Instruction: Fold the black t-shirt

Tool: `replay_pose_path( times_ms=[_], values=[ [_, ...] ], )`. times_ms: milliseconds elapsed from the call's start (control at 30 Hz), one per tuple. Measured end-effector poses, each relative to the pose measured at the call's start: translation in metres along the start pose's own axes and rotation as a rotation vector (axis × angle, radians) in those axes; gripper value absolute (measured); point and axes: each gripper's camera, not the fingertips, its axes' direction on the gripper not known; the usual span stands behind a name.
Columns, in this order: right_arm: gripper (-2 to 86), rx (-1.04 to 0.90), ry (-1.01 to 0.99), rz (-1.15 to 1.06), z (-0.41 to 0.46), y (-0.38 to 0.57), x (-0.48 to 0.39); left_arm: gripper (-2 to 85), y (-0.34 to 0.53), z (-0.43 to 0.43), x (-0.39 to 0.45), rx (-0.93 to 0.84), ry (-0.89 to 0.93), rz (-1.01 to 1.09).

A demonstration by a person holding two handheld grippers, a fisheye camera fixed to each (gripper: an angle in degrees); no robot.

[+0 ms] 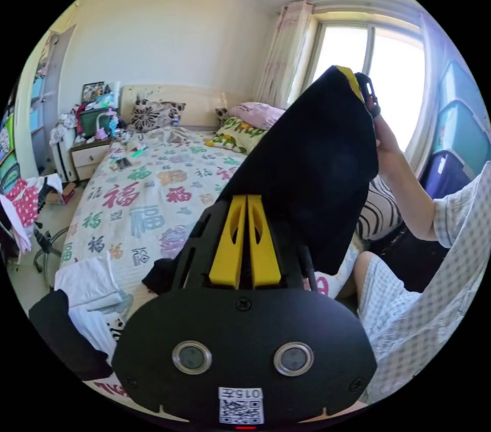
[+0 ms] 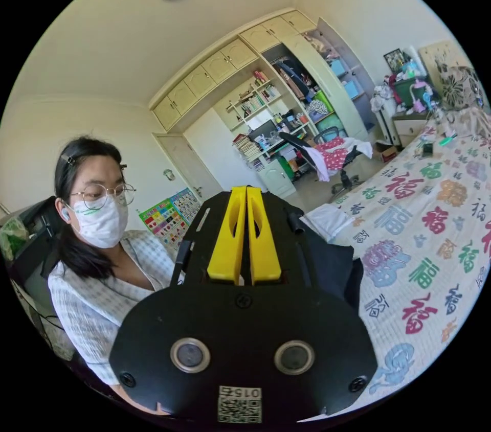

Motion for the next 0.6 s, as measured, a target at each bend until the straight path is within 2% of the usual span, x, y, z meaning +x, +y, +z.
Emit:
replay_pose_path(
  times_ms=[33, 100, 200, 267, 300, 333, 467, 600],
  values=[
    [-0.7, 0.009, 0.022, -0.012, -0.018, 0.004, -0.023, 0.9, 0.003, 0.005, 0.015, -0.019, 0.038, 0.001],
    [-0.8, 0.034, 0.029, -0.013, -0.043, 0.009, -0.055, 9.5, 0.016, 0.018, 0.042, -0.066, 0.065, 0.036],
    [-0.8, 0.036, 0.066, -0.054, -0.073, 0.018, -0.109, 14.5, 0.046, 0.037, 0.081, -0.125, -0.034, 0.028],
    [-0.8, 0.061, 0.089, -0.069, -0.089, 0.024, -0.138, 12.1, 0.063, 0.048, 0.097, -0.082, 0.011, -0.032],
    [-0.8, 0.061, 0.093, -0.082, -0.098, 0.027, -0.155, 8.7, 0.065, 0.053, 0.101, -0.075, 0.06, -0.025],
    [-0.8, 0.067, 0.097, -0.084, -0.107, 0.03, -0.17, 1.7, 0.065, 0.061, 0.109, -0.069, 0.154, -0.005],
    [-0.7, 0.121, 0.128, -0.068, -0.141, 0.04, -0.209, 0.0, 0.044, 0.057, 0.132, -0.057, 0.152, 0.07],
    [-0.7, 0.272, 0.122, -0.094, -0.199, 0.058, -0.263, -0.3, 0.018, 0.019, 0.136, 0.011, 0.161, 0.135]
  ],
)
